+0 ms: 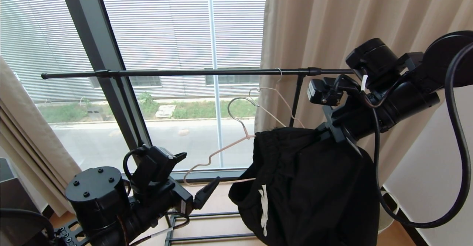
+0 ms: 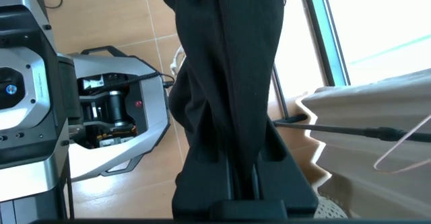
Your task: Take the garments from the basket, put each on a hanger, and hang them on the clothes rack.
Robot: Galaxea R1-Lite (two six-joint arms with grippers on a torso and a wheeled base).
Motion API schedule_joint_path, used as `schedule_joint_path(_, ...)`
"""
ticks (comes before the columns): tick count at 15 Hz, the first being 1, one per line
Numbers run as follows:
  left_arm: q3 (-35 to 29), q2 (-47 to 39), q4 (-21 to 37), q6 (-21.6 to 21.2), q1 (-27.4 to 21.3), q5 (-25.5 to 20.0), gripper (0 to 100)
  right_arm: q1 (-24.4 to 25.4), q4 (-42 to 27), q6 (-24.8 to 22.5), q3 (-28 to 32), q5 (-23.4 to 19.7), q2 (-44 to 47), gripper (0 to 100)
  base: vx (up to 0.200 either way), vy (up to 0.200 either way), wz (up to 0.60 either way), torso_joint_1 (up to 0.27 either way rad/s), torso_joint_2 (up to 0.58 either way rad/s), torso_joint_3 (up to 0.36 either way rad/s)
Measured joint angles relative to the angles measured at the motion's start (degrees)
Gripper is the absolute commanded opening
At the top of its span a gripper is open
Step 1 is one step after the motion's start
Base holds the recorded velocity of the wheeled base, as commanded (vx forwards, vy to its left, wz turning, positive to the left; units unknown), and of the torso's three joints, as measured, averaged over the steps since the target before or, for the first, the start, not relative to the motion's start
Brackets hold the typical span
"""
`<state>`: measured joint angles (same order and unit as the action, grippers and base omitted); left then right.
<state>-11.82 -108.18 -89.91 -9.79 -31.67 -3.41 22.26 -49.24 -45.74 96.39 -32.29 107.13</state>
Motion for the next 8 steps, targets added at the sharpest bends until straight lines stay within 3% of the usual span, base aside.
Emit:
schedule_joint_path(2,-0.7,1.5,0.0,0.3,6.5,-4.9,100,-0.1,0.1,0.2,0.3,0.2,0.2,0,0.0,0.0,0.0,0.0,0.0,0.0)
schedule_joint_path(3,-1.6,2.2,0.0,-1.8,11.1,-5.9,100,-0.2,0.1,0.5,0.4,0.2,0.3,0,0.0,0.0,0.0,0.0,0.0,0.0)
schedule_joint_path(5,-4.7,3.5,-0.1,-10.2,19.2,-7.1,100,-0.9,0.0,0.7,0.5,0.3,0.3,0,0.0,0.0,0.0,0.0,0.0,0.0)
schedule_joint_path(7,-6.3,4.6,0.0,-15.2,22.7,-7.4,100,-1.7,-0.1,0.7,0.3,0.3,0.3,0,0.0,0.0,0.0,0.0,0.0,0.0)
schedule_joint_path(8,-6.1,5.2,-0.1,-20.6,24.0,-7.4,100,-2.1,-0.1,0.7,0.0,0.3,0.3,0,0.0,0.0,0.0,0.0,0.0,0.0)
